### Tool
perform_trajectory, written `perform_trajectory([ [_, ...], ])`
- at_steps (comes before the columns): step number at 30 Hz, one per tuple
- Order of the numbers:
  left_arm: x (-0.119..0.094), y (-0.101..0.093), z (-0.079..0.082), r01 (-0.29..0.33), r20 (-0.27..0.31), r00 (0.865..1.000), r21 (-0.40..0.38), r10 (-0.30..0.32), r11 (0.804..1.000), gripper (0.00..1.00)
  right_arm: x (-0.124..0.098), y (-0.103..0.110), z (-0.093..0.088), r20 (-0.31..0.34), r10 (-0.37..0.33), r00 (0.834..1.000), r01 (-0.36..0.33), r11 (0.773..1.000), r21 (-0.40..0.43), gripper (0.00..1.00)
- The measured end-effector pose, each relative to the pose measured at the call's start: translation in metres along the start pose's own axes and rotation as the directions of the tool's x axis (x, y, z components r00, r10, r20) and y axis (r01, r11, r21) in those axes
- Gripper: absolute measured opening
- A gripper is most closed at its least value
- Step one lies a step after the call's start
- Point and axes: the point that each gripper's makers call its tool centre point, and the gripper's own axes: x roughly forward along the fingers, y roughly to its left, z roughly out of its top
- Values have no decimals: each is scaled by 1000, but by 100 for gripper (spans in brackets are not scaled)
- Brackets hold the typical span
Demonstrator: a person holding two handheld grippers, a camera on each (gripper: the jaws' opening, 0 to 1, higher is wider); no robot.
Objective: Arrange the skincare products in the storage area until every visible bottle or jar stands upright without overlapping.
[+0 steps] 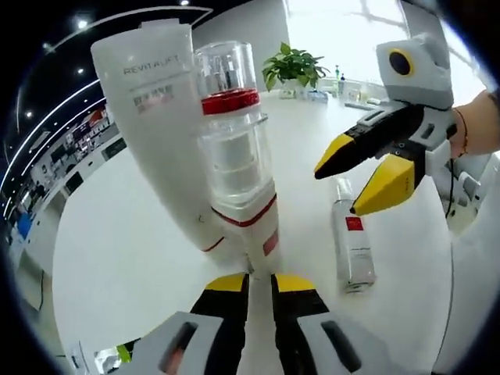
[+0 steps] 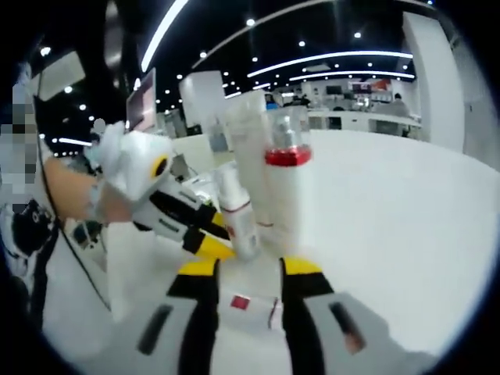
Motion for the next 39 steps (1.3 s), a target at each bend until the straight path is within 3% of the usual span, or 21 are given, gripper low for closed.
perform_trajectory([
  [15,2,0,-2,12,-30,999,3,-12,1000,14,-1,-11,5,12,-24,1000,24,1000,4,28],
  [32,-9,-3,-3,6,-38,999,-60,-8,998,15,-10,-32,11,25,-56,998,55,998,30,28],
  [39,-22,-5,-3,3,-12,1000,-133,-4,991,16,-17,-40,6,20,-82,996,81,996,47,28],
])
